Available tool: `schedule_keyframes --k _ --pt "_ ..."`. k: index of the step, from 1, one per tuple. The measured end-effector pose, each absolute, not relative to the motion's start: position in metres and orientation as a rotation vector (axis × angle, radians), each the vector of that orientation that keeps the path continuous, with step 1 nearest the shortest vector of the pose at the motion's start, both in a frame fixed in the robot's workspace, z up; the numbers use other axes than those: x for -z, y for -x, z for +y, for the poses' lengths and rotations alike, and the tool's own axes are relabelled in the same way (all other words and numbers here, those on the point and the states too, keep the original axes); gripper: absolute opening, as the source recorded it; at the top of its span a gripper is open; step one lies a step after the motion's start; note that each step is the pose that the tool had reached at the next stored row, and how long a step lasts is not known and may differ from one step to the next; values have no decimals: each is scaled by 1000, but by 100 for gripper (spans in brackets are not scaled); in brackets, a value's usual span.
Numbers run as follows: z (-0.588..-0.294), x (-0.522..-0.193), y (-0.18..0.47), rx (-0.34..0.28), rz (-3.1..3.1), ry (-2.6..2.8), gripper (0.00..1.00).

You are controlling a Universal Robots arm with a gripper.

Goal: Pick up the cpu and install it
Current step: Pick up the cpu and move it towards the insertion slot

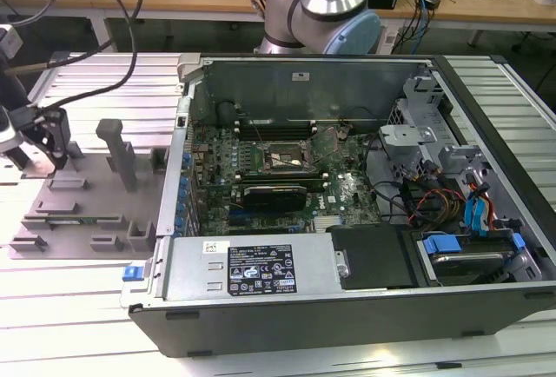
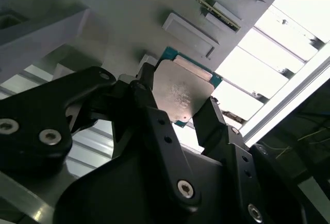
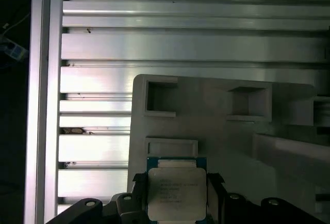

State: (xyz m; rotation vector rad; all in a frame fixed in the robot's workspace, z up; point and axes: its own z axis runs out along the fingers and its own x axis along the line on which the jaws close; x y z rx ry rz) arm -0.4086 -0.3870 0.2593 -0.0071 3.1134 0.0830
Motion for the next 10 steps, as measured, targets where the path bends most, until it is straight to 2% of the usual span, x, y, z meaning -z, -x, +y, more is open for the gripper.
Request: schedule_keyframes --k 10 --pt "-385 -286 408 -83 3113 7 55"
